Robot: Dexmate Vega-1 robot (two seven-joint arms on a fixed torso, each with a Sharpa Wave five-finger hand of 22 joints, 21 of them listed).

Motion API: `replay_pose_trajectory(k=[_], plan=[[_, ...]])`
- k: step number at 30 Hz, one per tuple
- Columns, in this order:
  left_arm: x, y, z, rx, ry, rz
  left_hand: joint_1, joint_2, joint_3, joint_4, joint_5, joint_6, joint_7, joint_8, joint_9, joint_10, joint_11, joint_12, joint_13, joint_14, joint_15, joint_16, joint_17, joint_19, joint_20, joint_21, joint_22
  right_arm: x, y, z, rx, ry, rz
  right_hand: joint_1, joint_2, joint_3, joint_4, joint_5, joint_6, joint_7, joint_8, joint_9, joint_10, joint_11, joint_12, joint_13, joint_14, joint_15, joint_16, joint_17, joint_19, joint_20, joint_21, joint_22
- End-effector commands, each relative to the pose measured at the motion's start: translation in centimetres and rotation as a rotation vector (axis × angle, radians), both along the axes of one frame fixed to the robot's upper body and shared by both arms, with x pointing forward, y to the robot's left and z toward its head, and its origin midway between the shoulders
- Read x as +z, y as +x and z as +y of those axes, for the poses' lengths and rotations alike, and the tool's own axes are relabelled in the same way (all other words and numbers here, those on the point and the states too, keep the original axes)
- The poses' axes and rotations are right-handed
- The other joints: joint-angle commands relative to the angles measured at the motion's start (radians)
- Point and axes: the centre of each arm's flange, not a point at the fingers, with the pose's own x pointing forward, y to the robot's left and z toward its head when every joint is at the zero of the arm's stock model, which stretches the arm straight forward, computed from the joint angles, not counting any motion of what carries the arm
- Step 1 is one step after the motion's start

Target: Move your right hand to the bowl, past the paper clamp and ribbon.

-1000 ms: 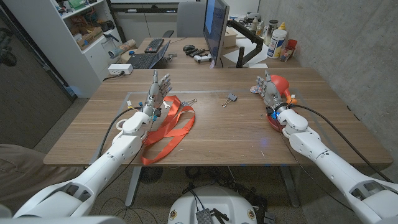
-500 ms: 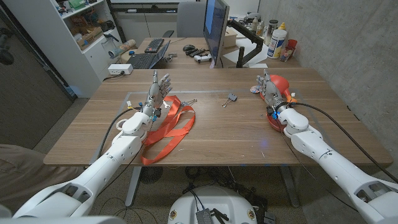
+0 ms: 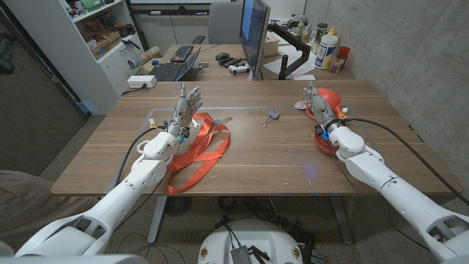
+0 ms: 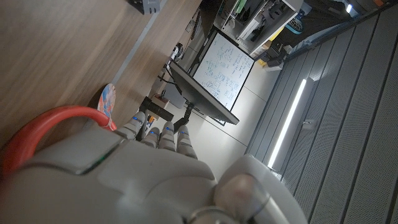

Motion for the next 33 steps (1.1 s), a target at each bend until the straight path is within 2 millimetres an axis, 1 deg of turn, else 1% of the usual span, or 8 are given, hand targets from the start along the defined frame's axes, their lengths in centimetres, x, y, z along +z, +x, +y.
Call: replay_pose_trajectory(k=[1,7,11,20,33], plan=[[0.3,0.0,0.0,0.006,0.002,-0.003,0.013,0.0,-0.008,0.003,0.006,0.003,0.005,0.005,0.005,-0.001,0.002,0.002,0.003,-0.006,-0.056,0.004,0.003,0.004,-0.001,0.007,0.004,0.0,-0.8,-0.6,-0.142,-0.081,0.005,0.002,0.004,-0.008,0.002,0.01,0.003,-0.002,0.006,0.002,0.006,-0.001,0.001,0.002,-0.016,-0.005,0.0,0.001,-0.011,-0.004,-0.007,0.001],[0.3,-0.2,-0.1,0.007,-0.004,-0.009,0.013,0.001,-0.01,0.003,0.006,0.006,0.004,0.006,0.005,0.0,0.002,0.003,0.003,-0.006,-0.056,0.004,0.004,0.005,-0.002,0.008,0.004,-0.1,-1.3,-1.0,-0.18,-0.096,0.009,0.004,0.004,-0.009,0.0,0.012,0.016,-0.002,0.011,0.002,0.017,-0.002,0.005,0.002,-0.012,-0.01,0.003,0.001,-0.011,-0.004,-0.012,0.001],[0.3,-0.2,-0.3,0.006,-0.002,-0.01,0.014,0.001,-0.013,0.002,0.007,0.035,0.004,0.018,0.005,0.009,0.002,0.006,0.003,-0.002,-0.058,0.006,0.003,0.009,-0.003,0.009,0.004,-0.2,-1.6,-1.3,-0.2,-0.107,0.016,0.005,0.004,-0.01,-0.001,0.013,0.017,-0.003,0.011,0.002,0.019,-0.003,0.006,0.002,-0.012,-0.011,0.003,0.001,-0.01,-0.004,-0.014,0.001],[0.5,-0.1,-0.5,0.007,0.003,-0.008,0.015,0.002,-0.015,0.002,0.007,0.038,0.005,0.017,0.005,0.012,0.004,0.007,0.003,-0.001,-0.059,0.006,0.003,0.011,-0.005,0.009,0.004,-0.3,-2.4,-2.0,-0.233,-0.139,0.018,0.007,0.002,-0.011,-0.002,0.014,0.017,-0.002,0.01,0.002,0.014,-0.004,0.003,0.002,-0.014,-0.011,0.003,0.001,-0.01,-0.004,-0.018,0.001],[0.3,0.1,-0.6,0.02,-0.001,-0.006,0.015,0.003,-0.018,0.002,0.008,0.039,0.007,0.016,0.005,0.012,0.004,0.007,0.003,0.0,-0.059,0.006,0.003,0.011,-0.005,0.009,0.004,-0.2,-3.2,-1.6,-0.26,-0.172,0.003,0.01,0.002,-0.012,-0.005,0.016,0.017,-0.005,0.009,0.002,0.009,-0.007,0.001,0.002,-0.018,-0.014,0.003,0.001,-0.011,-0.002,-0.025,0.002]])
